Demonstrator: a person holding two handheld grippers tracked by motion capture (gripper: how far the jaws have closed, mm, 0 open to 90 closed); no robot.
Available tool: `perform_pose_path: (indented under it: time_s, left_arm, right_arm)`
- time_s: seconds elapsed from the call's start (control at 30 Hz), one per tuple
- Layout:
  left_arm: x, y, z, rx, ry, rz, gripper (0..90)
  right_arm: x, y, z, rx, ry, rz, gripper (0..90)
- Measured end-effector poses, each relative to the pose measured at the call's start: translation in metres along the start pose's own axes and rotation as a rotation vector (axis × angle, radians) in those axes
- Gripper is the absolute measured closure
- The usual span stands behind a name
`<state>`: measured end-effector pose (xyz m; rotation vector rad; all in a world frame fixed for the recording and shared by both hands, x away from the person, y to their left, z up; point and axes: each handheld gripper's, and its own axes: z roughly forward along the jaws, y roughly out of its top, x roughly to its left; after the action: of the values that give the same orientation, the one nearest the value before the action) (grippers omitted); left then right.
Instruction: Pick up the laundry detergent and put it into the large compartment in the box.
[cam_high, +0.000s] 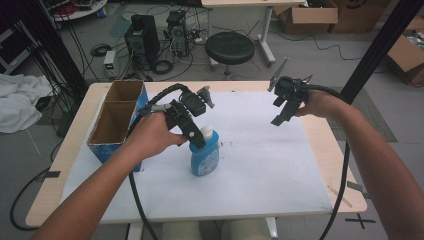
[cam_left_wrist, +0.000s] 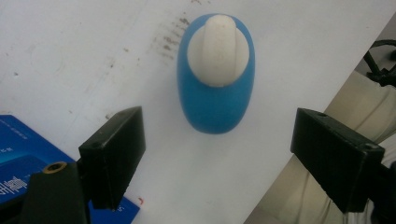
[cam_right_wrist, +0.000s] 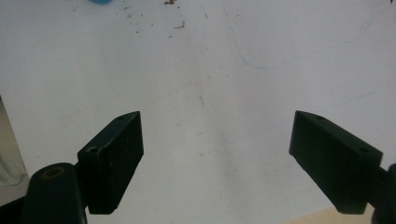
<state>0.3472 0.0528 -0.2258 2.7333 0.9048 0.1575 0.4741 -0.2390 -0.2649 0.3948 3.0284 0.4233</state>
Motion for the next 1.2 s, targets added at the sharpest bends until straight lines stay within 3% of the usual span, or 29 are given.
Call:
perform_pose_path:
  time_s: [1.2]
  left_arm:
    - [-0.004, 0.035, 0.044, 0.07, -0.005, 0.029, 18.7]
  right_arm:
    - [-0.003, 0.0, 0.002, -0.002, 0.008, -0.002, 17.2]
